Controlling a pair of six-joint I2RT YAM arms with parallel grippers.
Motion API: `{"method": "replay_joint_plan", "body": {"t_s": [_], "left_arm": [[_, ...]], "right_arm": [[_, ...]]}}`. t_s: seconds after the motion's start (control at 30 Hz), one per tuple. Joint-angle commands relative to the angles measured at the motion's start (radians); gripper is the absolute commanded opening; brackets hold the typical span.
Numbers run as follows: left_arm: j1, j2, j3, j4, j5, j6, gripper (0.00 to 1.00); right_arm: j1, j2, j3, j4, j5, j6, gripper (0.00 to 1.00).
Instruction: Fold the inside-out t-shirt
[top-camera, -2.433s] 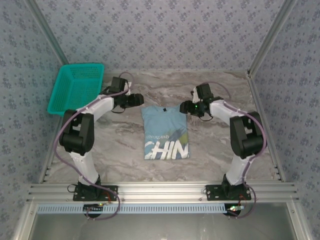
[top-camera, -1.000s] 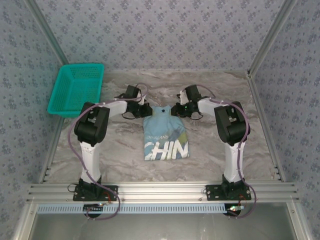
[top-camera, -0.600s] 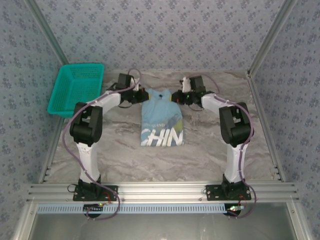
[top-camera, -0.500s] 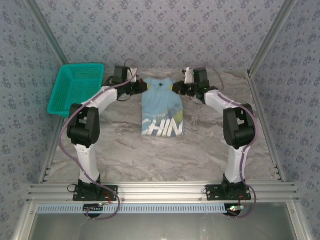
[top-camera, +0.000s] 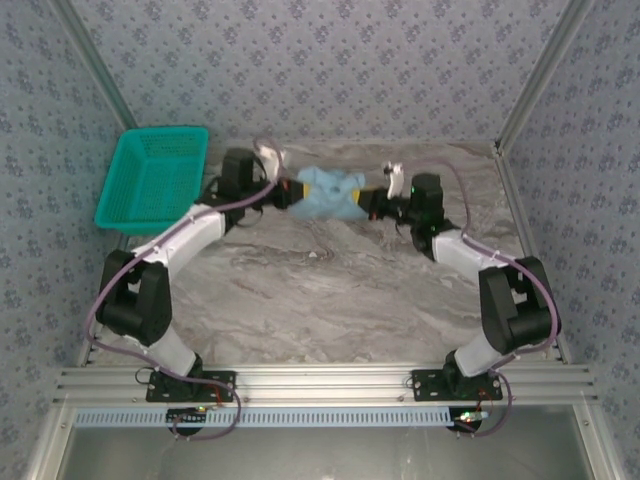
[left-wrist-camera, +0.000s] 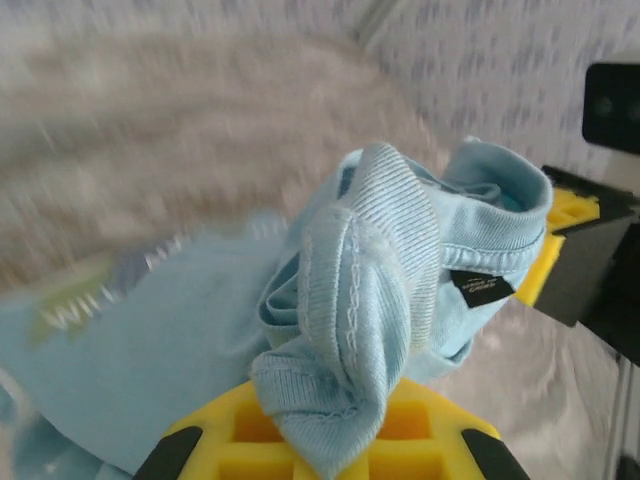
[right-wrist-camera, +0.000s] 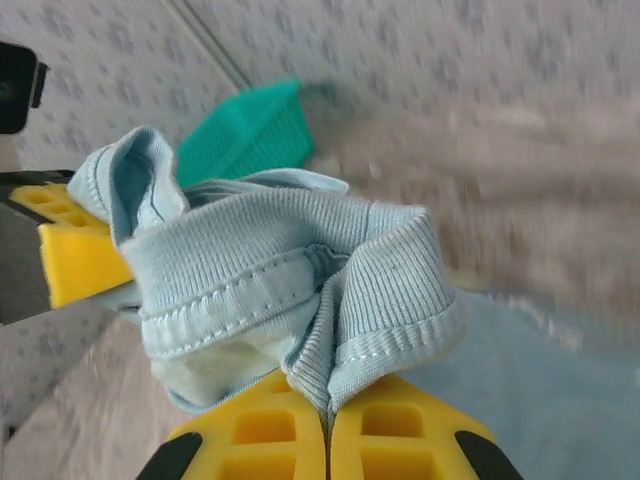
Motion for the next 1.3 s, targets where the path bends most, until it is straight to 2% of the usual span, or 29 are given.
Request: {"method": "replay_joint_plan", "body": {"t_s": [0.0, 0.1, 0.17, 0.33, 0.6, 0.73, 0.87, 0.93, 1.07, 1.13, 1.17, 1.27], "left_arm": [[-0.066, -0.064, -0.126, 0.044, 0.000, 0.014, 0.00], [-0.119, -0.101, -0.196, 0.021, -0.041, 0.007, 0.00], [-0.123, -0.087, -0.197, 0.010, -0.061, -0.003, 0.00], [-0.109, 0.016, -0.121, -0.005, -0.123, -0.003, 0.00], [-0.027, 0.210, 0.045, 0.014, -0.136, -0.008, 0.00], [-0.011, 0.322, 0.141, -0.044, -0.195, 0.029, 0.10], [0.004, 0.427, 0.223, -0.056, -0.230, 0.017, 0.26], [0.018, 0.446, 0.239, -0.056, -0.254, -0.005, 0.31], [0.032, 0.420, 0.228, -0.051, -0.371, -0.017, 0.41], [0.032, 0.399, 0.231, -0.093, -0.448, -0.019, 0.46], [0.032, 0.385, 0.227, -0.113, -0.483, -0.019, 0.47], [0.031, 0.327, 0.196, -0.156, -0.569, -0.036, 0.54]], "right_arm": [[0.026, -0.107, -0.156, 0.097, 0.036, -0.006, 0.01], [0.052, -0.180, -0.238, 0.017, 0.101, -0.021, 0.02], [0.053, -0.192, -0.251, -0.026, 0.128, -0.021, 0.02], [0.040, -0.128, -0.166, -0.154, 0.201, -0.026, 0.02], [0.014, 0.125, 0.116, -0.269, 0.252, -0.020, 0.04], [0.010, 0.282, 0.261, -0.385, 0.303, -0.055, 0.09], [0.000, 0.386, 0.346, -0.459, 0.390, -0.081, 0.22], [0.003, 0.416, 0.399, -0.502, 0.447, -0.121, 0.27], [-0.001, 0.429, 0.500, -0.575, 0.533, -0.207, 0.38], [-0.004, 0.414, 0.534, -0.626, 0.580, -0.244, 0.53], [-0.002, 0.399, 0.539, -0.648, 0.605, -0.266, 0.57], [0.000, 0.347, 0.536, -0.697, 0.658, -0.302, 0.59]]}}
